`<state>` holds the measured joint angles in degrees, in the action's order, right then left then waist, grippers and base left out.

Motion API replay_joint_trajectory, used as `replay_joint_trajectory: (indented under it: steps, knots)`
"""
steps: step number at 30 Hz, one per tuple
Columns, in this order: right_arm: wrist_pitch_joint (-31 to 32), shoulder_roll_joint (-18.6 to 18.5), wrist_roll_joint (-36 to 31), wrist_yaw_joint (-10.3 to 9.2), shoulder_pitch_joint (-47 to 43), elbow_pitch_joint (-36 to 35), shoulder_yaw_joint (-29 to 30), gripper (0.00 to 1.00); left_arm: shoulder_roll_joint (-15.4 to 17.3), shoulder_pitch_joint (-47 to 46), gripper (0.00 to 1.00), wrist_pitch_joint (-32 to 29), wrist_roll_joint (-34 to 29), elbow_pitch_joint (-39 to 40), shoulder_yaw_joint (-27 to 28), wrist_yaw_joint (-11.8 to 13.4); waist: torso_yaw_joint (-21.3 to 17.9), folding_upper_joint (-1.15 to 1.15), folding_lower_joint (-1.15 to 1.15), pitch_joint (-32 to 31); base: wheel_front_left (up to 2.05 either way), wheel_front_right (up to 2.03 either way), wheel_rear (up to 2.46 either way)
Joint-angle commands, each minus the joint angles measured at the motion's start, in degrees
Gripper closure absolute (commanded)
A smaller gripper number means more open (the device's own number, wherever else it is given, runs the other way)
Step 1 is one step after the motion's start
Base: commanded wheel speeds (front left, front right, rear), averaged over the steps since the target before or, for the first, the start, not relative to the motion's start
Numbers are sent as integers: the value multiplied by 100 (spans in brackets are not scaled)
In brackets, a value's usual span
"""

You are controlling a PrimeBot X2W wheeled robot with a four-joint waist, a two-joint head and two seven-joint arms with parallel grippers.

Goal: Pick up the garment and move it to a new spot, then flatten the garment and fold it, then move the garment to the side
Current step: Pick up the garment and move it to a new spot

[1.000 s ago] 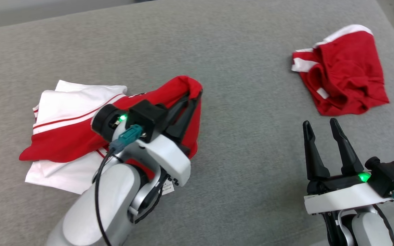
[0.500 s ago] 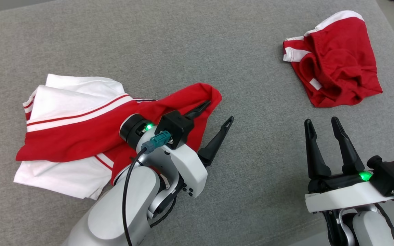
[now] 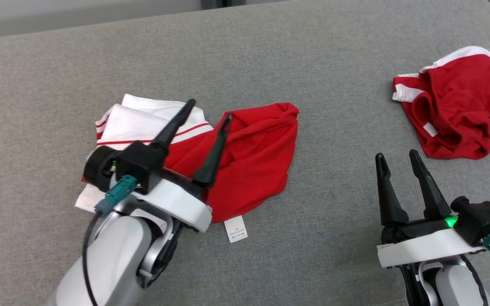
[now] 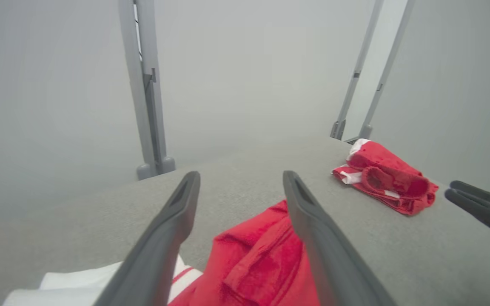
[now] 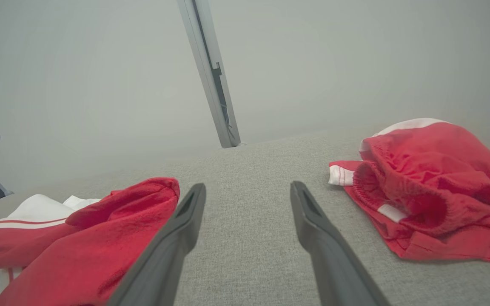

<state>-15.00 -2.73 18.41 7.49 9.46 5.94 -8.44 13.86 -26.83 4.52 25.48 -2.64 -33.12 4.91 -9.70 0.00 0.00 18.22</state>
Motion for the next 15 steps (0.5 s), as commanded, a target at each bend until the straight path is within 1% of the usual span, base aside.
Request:
replay_joint_trajectory:
  steps: [1,6,9,12,13,14,15]
  knots:
    - [-38,-27,-42,1,-24,17,-24,0,143,126,0,104,51,69,199,136,163,0,0,-129,0,0,0]
    - [-38,-31,-82,1,-56,81,-48,0,375,447,0,416,271,121,775,432,357,0,0,-304,0,0,0]
    - [-38,-30,-95,1,-76,128,-63,0,495,666,0,724,387,67,1182,621,454,0,0,-414,0,0,0]
    - [-38,-31,-99,1,-112,184,-88,0,553,923,0,888,483,-36,1523,750,533,0,0,-546,0,0,0]
    - [-38,-31,-99,1,-112,184,-88,0,553,923,0,888,483,-36,1523,750,533,0,0,-546,0,0,0]
    - [-38,-31,-125,1,-154,229,-96,0,615,1095,0,959,511,-88,1715,789,581,0,0,-631,0,0,0]
    - [-38,-31,-125,1,-154,229,-96,0,615,1095,0,959,511,-88,1715,789,581,0,0,-631,0,0,0]
